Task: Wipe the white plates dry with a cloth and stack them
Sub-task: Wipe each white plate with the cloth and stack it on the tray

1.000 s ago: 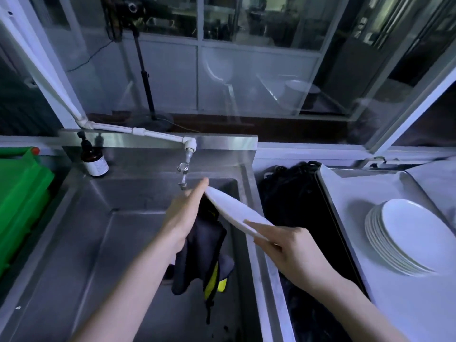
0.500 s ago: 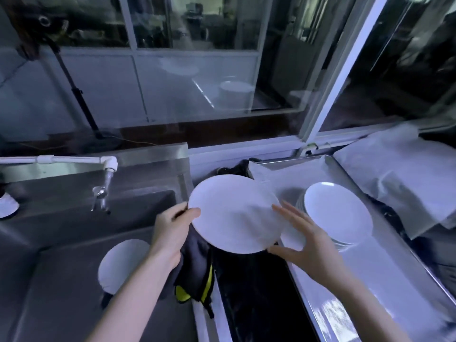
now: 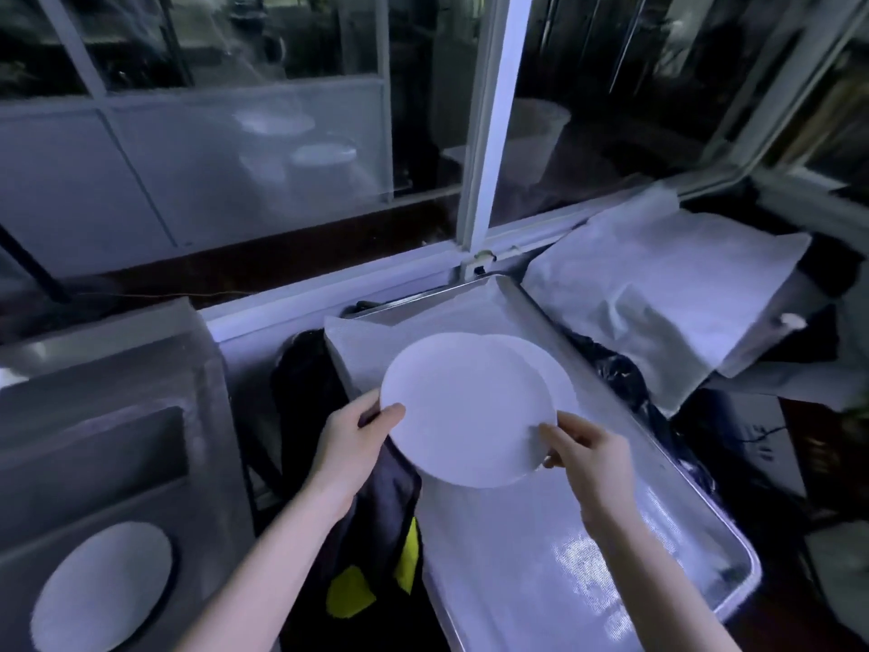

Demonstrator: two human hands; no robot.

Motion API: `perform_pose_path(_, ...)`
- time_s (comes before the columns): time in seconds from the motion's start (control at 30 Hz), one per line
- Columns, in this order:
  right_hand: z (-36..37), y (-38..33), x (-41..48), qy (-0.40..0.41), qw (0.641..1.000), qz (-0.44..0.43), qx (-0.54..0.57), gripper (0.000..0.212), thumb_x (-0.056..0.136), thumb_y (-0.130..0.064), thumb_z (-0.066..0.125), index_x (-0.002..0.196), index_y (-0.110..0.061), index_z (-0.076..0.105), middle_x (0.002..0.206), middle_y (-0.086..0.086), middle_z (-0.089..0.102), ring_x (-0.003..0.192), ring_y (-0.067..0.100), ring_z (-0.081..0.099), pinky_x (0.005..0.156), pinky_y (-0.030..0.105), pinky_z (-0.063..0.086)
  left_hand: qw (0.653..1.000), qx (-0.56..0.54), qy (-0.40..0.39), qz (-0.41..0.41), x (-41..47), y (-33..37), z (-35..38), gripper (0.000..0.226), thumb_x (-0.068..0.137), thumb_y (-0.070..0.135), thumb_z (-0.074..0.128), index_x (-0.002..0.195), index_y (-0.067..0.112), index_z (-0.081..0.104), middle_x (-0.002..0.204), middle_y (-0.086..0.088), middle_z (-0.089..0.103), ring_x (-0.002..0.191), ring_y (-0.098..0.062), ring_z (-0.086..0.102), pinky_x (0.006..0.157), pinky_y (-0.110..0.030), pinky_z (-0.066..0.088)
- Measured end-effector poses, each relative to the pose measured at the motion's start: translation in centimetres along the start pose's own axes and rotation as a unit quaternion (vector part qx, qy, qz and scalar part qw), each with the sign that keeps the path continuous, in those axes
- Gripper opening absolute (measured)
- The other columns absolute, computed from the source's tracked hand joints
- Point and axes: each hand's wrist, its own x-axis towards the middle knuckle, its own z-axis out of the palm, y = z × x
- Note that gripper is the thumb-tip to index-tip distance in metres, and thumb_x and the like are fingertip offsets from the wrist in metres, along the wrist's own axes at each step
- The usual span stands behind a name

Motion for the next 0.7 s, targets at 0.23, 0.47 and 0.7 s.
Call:
perform_pose_path(0.23, -2.6, 2.9, 5.6, 0.042, 0.997, 0.013, -0.066, 0.018, 0.079, -0.014, 0.066, 0.068, -0.005, 0.055, 0.054, 0.008, 0.042, 0.05, 0.01, 0.052, 0.055, 0.028, 0.032, 0.994, 0.086, -0.068, -0.01, 4.0, -1.6, 5.4, 0.056, 0.09, 0.002, 0.05, 0.091, 0.054, 0.071, 0.089, 0.023, 0.072, 0.084, 0.01, 0.061, 0.074, -0.002, 0.042)
perform_pose_path(0.47, -1.8, 4.3, 9.0, 0.046, 0.987, -0.03, -0.152, 0.029, 0.084, -0.014, 0.066, 0.064, -0.005, 0.048, 0.06, 0.004, 0.044, 0.067, 0.023, 0.04, 0.059, 0.027, 0.03, 0.968, 0.246, -0.041, -0.033, 6.9, -4.3, 7.5, 0.03, 0.094, 0.013, 0.051, 0.104, 0.039, 0.061, 0.059, 0.014, 0.047, 0.063, -0.009, 0.042, 0.063, -0.024, 0.035)
perform_pose_path(0.7, -0.8, 5.8, 9.5, 0.064, 0.985, -0.048, -0.15, 0.012, 0.087, -0.012, 0.069, 0.076, -0.008, 0.066, 0.076, 0.004, 0.055, 0.072, 0.023, 0.052, 0.065, 0.028, 0.029, 0.944, 0.319, -0.056, -0.061, 7.5, -4.2, 7.8, 0.039, 0.095, 0.014, 0.047, 0.129, 0.032, 0.054, 0.078, -0.003, 0.064, 0.085, -0.028, 0.061, 0.088, -0.038, 0.049)
